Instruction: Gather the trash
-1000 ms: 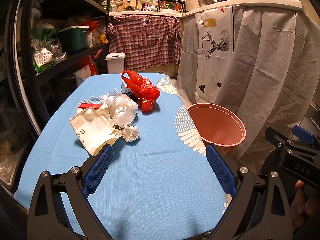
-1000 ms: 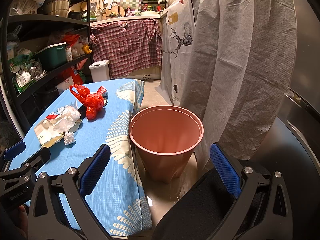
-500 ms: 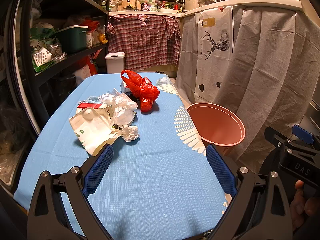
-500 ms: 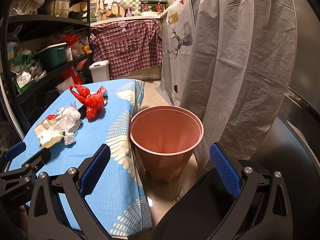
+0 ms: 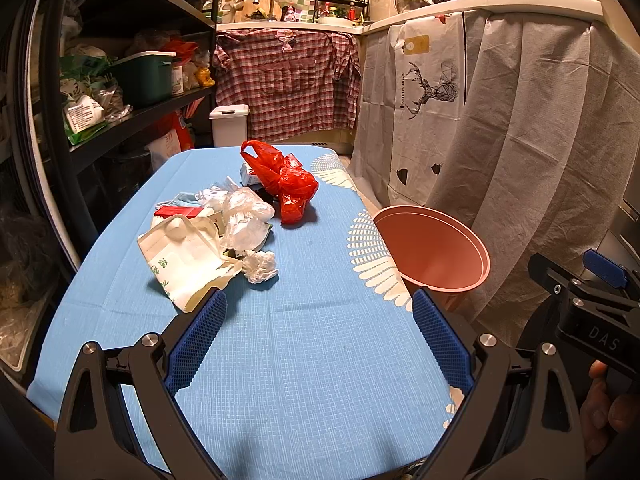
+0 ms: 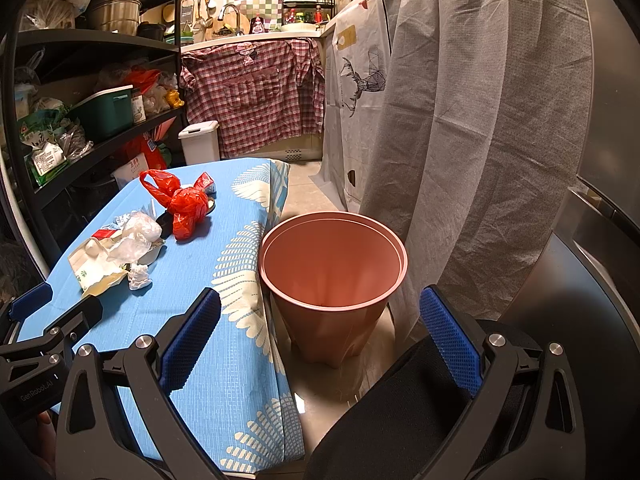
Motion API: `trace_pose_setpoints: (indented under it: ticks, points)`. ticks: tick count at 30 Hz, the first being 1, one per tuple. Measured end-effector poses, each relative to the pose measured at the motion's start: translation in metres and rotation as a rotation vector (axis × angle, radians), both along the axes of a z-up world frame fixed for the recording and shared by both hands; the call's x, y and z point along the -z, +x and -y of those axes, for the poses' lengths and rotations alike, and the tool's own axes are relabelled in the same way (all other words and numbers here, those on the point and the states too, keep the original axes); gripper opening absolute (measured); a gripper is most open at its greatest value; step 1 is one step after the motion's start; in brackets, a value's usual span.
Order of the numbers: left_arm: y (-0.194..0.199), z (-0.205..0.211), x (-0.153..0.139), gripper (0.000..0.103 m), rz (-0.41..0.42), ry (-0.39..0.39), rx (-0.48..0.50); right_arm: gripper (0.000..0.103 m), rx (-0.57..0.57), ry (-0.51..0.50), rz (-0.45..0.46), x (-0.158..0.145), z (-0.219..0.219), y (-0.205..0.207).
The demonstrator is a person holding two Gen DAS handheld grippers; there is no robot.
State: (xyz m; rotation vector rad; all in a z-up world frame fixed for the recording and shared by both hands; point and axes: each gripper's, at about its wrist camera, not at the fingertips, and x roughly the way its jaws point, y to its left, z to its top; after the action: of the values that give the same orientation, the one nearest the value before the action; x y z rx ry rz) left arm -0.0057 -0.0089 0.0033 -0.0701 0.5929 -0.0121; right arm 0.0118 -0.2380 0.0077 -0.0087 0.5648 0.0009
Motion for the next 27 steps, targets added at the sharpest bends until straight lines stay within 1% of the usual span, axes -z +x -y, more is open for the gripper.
trace_pose_setpoints:
  ticks: [6,10,14,15,16,18,24,25,26,27]
  points:
    - [0.000,0.000,0.000,0.091,-0.001,0.000,0.000,0.097,-0.001,0.001,0.001,0.001,0.000,0.000]
    - [0.000,0.000,0.000,0.091,-0.001,-0.001,-0.002,0.097,-0.003,0.002,0.002,-0.004,-0.003,-0.001]
    - [0.000,0.002,-0.001,0.091,-0.004,-0.009,-0.003,0.097,-0.012,0.025,0.007,-0.009,-0.003,-0.001]
    - [0.000,0.003,-0.002,0.091,-0.003,-0.011,-0.003,0.096,-0.014,0.034,0.008,-0.011,-0.003,-0.002]
    - [-0.001,0.003,-0.003,0.091,-0.001,-0.011,-0.005,0.092,-0.017,0.043,0.011,-0.012,-0.003,-0.002]
    - [-0.002,0.002,-0.006,0.091,0.002,-0.014,-0.010,0.087,-0.030,0.057,0.022,-0.015,-0.004,-0.002]
    - [-0.004,-0.007,-0.013,0.074,0.006,-0.026,-0.042,0.072,-0.069,0.056,0.084,-0.021,-0.015,0.000]
    - [-0.003,-0.010,-0.014,0.068,0.000,-0.030,-0.049,0.069,-0.077,0.062,0.081,-0.022,-0.017,0.001]
    - [-0.002,-0.013,-0.014,0.065,-0.008,-0.035,-0.058,0.067,-0.091,0.076,0.069,-0.022,-0.020,0.005]
    - [-0.001,-0.016,-0.015,0.060,-0.013,-0.038,-0.065,0.061,-0.103,0.083,0.057,-0.023,-0.022,0.007]
